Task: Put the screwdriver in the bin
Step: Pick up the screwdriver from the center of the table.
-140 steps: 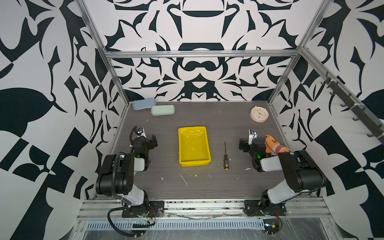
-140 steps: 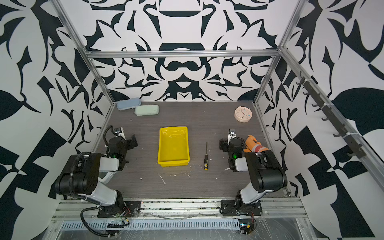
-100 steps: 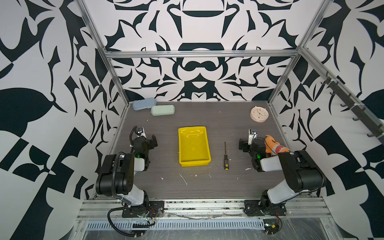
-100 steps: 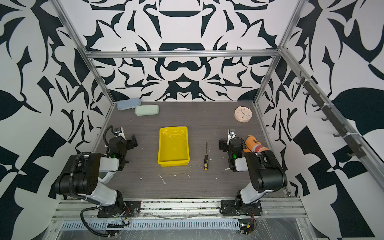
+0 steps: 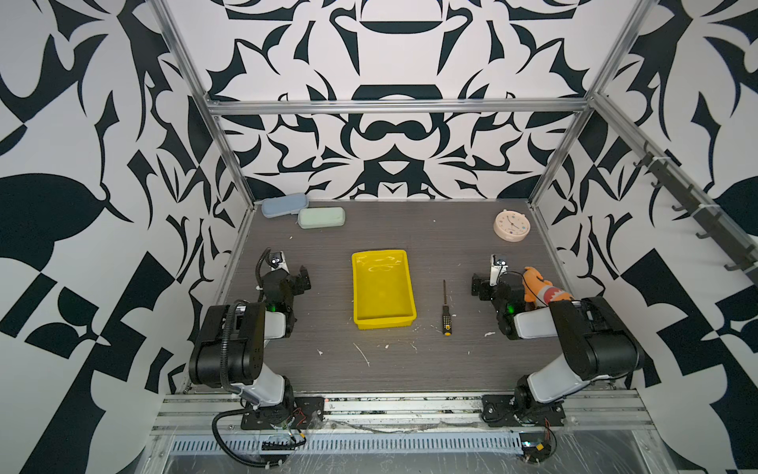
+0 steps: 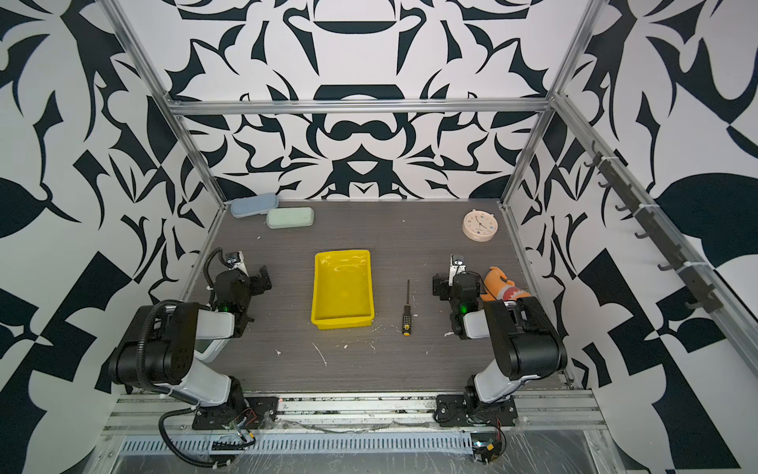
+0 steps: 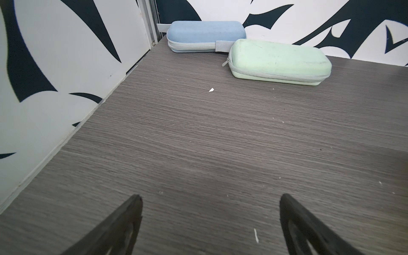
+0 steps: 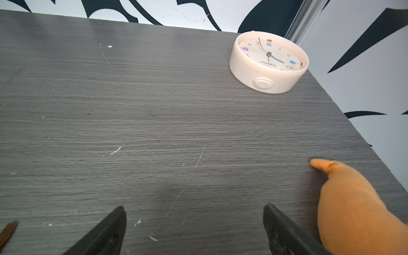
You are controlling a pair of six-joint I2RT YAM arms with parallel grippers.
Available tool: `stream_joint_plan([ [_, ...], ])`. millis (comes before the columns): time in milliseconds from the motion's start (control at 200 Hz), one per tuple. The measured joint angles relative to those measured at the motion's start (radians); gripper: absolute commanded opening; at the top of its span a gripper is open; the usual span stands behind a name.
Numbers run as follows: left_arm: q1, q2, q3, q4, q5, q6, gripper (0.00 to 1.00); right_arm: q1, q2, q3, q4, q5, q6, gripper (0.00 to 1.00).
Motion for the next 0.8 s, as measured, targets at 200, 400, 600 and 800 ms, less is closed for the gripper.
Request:
stream_joint_plan([
  [200, 0.000, 0.000, 0.000, 0.000, 0.000, 0.000, 0.99, 0.000, 0.000, 0.000, 0.000, -0.002, 0.000, 0.99],
  [400, 0.000, 0.000, 0.000, 0.000, 0.000, 0.000, 0.99, 0.000, 0.000, 0.000, 0.000, -0.004, 0.000, 0.99],
  [600, 0.000, -0.001, -0.012, 0.029, 0.051, 0.017, 0.99, 0.001, -0.007, -0.061, 0.101, -0.060, -0.017, 0.99],
  [800, 0.000, -0.013, -0.080, 0.122, 0.117, 0.038, 0.99, 0.084, -0.071, -0.151, 0.171, -0.010, -0.062, 0.99],
])
